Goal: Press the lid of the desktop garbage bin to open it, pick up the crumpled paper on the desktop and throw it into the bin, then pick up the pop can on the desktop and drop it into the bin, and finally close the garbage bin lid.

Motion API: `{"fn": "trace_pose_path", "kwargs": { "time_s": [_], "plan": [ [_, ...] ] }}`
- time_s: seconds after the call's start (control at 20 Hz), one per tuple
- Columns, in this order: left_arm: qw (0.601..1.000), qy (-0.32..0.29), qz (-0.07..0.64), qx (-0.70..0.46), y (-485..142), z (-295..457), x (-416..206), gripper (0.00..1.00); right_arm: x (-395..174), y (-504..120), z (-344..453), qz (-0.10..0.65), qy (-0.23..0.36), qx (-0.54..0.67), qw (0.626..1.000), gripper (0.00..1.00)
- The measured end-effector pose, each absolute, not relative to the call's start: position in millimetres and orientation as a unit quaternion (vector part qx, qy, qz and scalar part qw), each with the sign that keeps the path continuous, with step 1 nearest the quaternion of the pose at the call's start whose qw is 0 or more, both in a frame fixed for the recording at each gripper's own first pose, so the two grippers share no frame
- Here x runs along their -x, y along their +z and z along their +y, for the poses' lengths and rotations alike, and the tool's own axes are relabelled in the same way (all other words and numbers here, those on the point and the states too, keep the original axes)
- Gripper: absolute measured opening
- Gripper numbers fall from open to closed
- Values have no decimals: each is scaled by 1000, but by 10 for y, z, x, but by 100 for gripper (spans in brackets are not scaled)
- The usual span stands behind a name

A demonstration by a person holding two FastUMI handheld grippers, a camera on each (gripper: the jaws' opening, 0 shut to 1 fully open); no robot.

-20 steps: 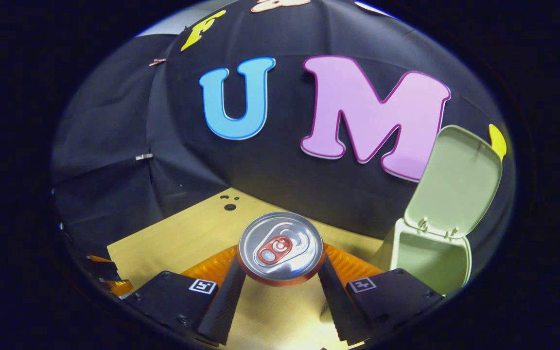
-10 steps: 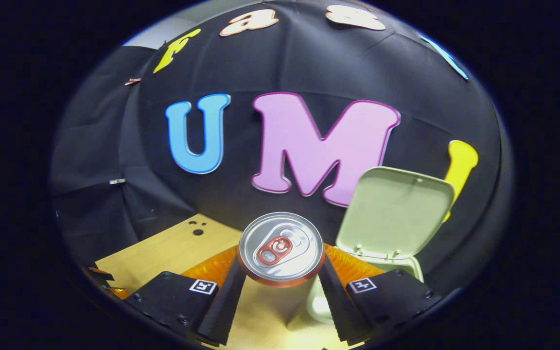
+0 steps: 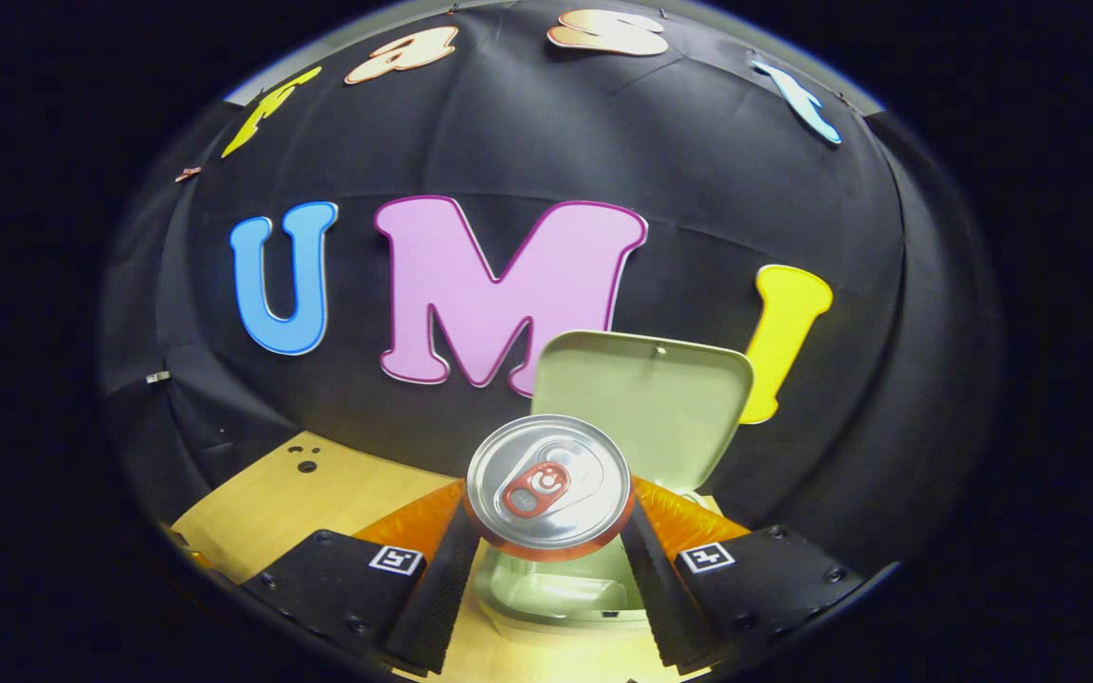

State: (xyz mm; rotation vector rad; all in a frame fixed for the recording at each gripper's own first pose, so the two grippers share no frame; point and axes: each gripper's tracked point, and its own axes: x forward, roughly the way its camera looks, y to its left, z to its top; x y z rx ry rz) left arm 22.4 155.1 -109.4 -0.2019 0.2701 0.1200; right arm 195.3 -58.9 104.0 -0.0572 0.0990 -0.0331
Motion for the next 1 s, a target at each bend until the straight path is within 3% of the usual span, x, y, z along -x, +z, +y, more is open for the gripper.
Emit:
{"fn": "trace_pose_path", "kwargs": {
  "time_s": [0.3, 0.6, 1.0],
  "plan": [
    [979, 108, 144, 93, -1138, 1744, -176, 95, -2131, 675, -816, 82, -23, 24, 996, 82],
    [979, 94, 158, 86, -1155, 1389, -263, 96, -2279, 279, -847, 117, -16, 24, 993, 84],
    [981, 74, 162, 71, -1088, 1161, -433, 96, -2315, 609, -969, 72, -29, 18, 997, 98]
  ]
}}
